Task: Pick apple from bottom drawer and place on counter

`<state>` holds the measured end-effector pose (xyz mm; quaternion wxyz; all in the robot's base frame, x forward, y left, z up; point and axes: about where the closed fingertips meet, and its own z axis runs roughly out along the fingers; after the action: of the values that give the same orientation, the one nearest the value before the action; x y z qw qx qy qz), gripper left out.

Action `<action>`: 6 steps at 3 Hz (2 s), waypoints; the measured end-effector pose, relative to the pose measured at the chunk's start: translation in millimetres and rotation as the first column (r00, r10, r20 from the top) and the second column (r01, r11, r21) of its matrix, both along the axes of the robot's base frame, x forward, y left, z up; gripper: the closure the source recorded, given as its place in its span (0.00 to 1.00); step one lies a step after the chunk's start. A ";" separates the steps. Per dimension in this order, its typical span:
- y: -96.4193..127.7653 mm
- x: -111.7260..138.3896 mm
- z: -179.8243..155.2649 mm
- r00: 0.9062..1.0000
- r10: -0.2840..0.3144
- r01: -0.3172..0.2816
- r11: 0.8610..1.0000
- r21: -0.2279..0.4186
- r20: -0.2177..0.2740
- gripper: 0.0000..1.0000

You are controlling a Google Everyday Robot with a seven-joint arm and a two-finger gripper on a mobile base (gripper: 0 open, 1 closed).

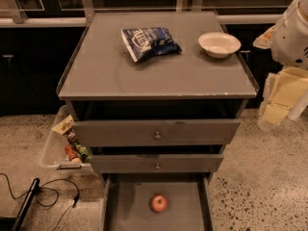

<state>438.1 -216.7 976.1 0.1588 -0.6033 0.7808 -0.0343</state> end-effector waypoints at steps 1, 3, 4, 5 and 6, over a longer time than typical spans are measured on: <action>0.0 0.0 -0.1 1.000 0.000 0.000 1.000 0.000 0.000 0.00; -1.7 -25.7 -92.5 0.996 0.017 -0.011 0.998 0.066 -0.088 0.00; 5.4 -51.2 -157.4 0.993 0.067 -0.056 0.991 0.124 -0.094 0.00; 9.9 -71.0 -245.4 0.982 0.126 -0.107 0.985 0.132 -0.140 0.00; 10.2 -83.5 -263.8 0.978 0.123 -0.102 0.986 0.131 -0.166 0.00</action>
Offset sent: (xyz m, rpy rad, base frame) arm -0.0171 -0.0115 -0.0962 0.0523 0.1272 -0.0135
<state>354.6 -206.5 712.3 0.1284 -0.6363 0.7569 0.0752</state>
